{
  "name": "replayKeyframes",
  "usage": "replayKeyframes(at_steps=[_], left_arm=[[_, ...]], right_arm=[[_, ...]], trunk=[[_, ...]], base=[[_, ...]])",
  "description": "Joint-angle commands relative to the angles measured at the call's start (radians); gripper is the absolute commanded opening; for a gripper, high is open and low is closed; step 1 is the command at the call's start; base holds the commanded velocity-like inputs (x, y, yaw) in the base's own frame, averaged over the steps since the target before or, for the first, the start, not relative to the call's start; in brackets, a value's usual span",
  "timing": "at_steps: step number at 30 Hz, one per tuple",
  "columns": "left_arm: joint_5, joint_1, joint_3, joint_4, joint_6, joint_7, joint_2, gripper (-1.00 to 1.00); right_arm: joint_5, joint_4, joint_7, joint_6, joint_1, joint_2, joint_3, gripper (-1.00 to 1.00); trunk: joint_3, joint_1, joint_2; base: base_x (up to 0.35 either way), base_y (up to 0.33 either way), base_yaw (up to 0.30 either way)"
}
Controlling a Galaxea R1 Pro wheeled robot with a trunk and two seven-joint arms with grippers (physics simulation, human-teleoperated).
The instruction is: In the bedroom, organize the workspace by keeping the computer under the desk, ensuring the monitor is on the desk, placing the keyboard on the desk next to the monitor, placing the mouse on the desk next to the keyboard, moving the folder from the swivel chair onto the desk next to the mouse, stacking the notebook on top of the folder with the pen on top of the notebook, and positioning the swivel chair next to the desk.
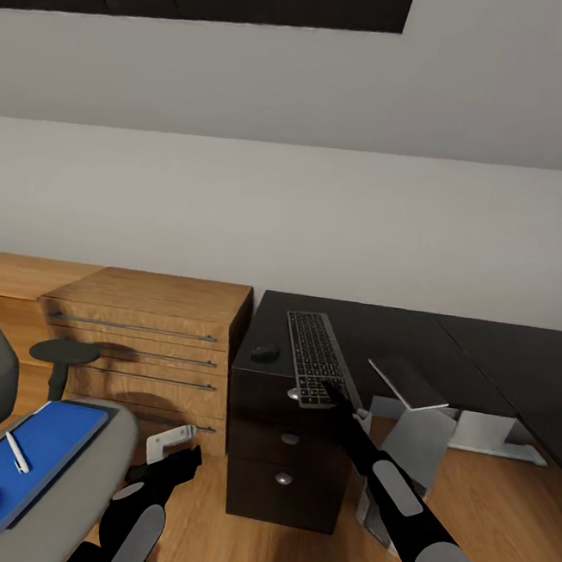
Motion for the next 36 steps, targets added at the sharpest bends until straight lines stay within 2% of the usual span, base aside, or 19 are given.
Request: replayKeyframes(at_steps=[1,12,23,27,28,30,33,36], left_arm=[[0.007,-0.001,-0.001,-0.001,0.002,0.008,0.0,1.0],[0.007,-0.001,-0.001,-0.001,0.003,0.008,0.0,1.0],[0.007,-0.001,-0.001,0.0,0.003,0.009,0.0,1.0],[0.006,-0.001,-0.001,0.0,0.002,0.012,0.0,1.0],[0.004,-0.001,-0.001,0.0,0.002,0.014,0.0,1.0],[-0.001,-0.001,-0.001,0.0,0.001,0.021,-0.001,1.0],[-0.002,-0.001,-0.002,0.0,0.0,0.022,-0.002,1.0],[-0.002,-0.001,-0.002,-0.001,-0.001,0.023,-0.003,1.0]], right_arm=[[-0.01,0.0,0.002,0.002,-0.001,-0.001,0.004,-1.0],[-0.009,0.0,0.002,0.002,-0.001,-0.001,0.004,-1.0],[-0.009,-0.012,0.002,0.0,-0.001,-0.002,0.003,-1.0],[-0.008,-0.086,-0.014,-0.001,0.01,-0.004,0.001,-1.0],[-0.008,-0.115,-0.044,-0.002,0.023,-0.004,0.001,-1.0],[-0.009,-0.364,-0.269,-0.004,0.131,-0.005,0.0,-1.0],[-0.013,-0.557,-0.404,-0.021,0.221,-0.007,-0.003,-1.0],[-0.014,-0.699,-0.493,-0.089,0.291,-0.009,-0.004,-1.0]], trunk=[[-0.001,0.0,-0.001],[-0.001,0.0,-0.001],[0.033,-0.042,0.076],[0.046,-0.058,0.104],[0.049,-0.061,0.111],[0.055,-0.069,0.125],[0.065,-0.081,0.146],[0.074,-0.092,0.167]], base=[[0.0,0.003,0.0],[0.0,0.0,0.0],[0.0,0.0,0.0],[0.0,0.0,0.0],[0.0,0.0,0.0],[0.0,0.0,0.0],[0.0,0.0,0.0],[0.0,0.0,0.0]])
